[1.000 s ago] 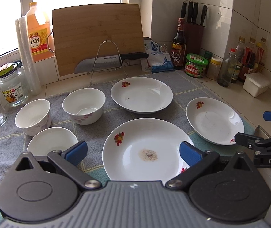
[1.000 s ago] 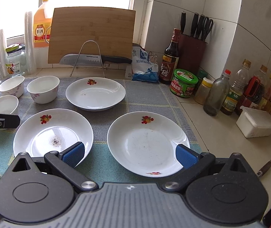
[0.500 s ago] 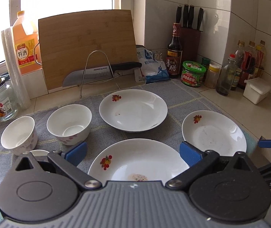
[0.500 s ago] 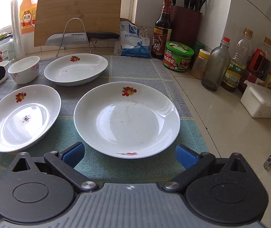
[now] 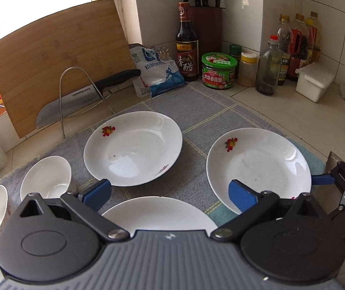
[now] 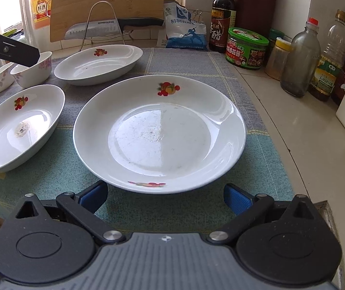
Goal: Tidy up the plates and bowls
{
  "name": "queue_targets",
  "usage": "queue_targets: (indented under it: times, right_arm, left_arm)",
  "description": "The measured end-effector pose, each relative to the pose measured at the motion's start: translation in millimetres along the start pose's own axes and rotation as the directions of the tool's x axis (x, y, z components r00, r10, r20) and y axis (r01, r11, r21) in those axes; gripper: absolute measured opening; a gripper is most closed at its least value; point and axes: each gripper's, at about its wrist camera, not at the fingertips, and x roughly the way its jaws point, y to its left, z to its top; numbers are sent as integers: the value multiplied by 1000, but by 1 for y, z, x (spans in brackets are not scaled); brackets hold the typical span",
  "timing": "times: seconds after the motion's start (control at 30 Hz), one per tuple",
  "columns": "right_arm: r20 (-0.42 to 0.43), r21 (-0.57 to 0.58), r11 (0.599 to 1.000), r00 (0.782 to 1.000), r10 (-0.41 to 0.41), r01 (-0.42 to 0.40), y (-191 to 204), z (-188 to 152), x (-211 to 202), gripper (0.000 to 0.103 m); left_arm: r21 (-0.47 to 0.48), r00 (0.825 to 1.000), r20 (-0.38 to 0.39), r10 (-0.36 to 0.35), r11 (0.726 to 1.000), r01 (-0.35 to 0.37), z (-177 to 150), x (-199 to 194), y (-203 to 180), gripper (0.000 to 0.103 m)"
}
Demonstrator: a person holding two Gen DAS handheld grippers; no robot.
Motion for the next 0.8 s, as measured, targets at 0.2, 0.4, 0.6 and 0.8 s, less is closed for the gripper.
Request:
queue_targets:
  times: [0.2,0.4,0.6,0.8]
  right_arm:
    - [23,-50,998,999,36,-35,-4,-3,6,103]
    - [113,-85,994,990,79,-69,-11,-14,5,103]
    - [142,-105,991,985,101,-87,-14,-15,7,103]
    - [195,-108,990,975,109,-89,-16,-21,8,103]
  left_arm:
    - [69,998,-28,-52,996,53,20,21,-13,102]
    - [128,988,-64,-140,981,147,42,45,-26,102]
    - [184,969,-133,-207,956,229,61,80,-45,102]
    - [221,946,-212,-246,931,291,72,112,-59,98]
